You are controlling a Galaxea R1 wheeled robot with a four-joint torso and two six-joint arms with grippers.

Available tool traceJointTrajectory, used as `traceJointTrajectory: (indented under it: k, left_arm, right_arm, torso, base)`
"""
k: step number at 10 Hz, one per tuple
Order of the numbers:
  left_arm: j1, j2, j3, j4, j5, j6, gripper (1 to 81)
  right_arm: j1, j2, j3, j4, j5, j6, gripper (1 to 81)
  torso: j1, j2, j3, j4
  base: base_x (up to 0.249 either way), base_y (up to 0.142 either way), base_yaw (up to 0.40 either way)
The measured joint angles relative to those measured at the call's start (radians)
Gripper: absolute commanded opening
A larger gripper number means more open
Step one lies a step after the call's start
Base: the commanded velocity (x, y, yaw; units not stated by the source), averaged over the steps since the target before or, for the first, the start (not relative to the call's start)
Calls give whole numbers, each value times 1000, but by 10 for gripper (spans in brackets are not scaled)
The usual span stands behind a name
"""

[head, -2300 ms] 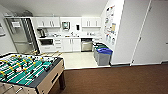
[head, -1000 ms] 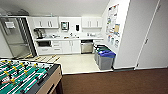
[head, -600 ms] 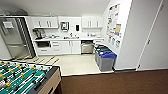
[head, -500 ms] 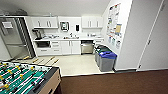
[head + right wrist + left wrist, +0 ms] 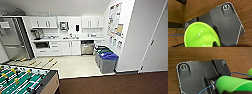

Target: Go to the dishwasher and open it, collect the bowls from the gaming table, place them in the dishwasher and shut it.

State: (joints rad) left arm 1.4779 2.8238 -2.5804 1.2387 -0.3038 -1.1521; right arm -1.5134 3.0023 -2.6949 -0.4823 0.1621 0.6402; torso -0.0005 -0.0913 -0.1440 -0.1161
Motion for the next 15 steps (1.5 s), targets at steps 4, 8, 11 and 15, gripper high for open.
traceJointTrajectory:
  k: [4, 8, 11, 15]
  left_arm:
    - [-1, 3, 1, 0, -1, 0, 10]
    - [-1, 5, 1, 0, -4, 0, 10]
    - [2, 2, 0, 0, -1, 0, 10]
    - [0, 1, 0, 0, -1, 0, 10]
  right_arm:
    - [1, -3, 0, 0, 0, 0, 10]
    - [1, -3, 0, 0, 1, 0, 10]
    - [-4, -2, -1, 0, -1, 0, 10]
    - [0, 0, -1, -1, 0, 0, 10]
  torso:
    - [0, 0, 0, 0]
    - [1, 0, 0, 0]
    - [0, 0, 0, 0]
    - [0, 0, 0, 0]
  base:
    - [175, -61, 0]
    - [170, -16, 0]
    - [169, 0, 0]
    - [169, 0, 0]
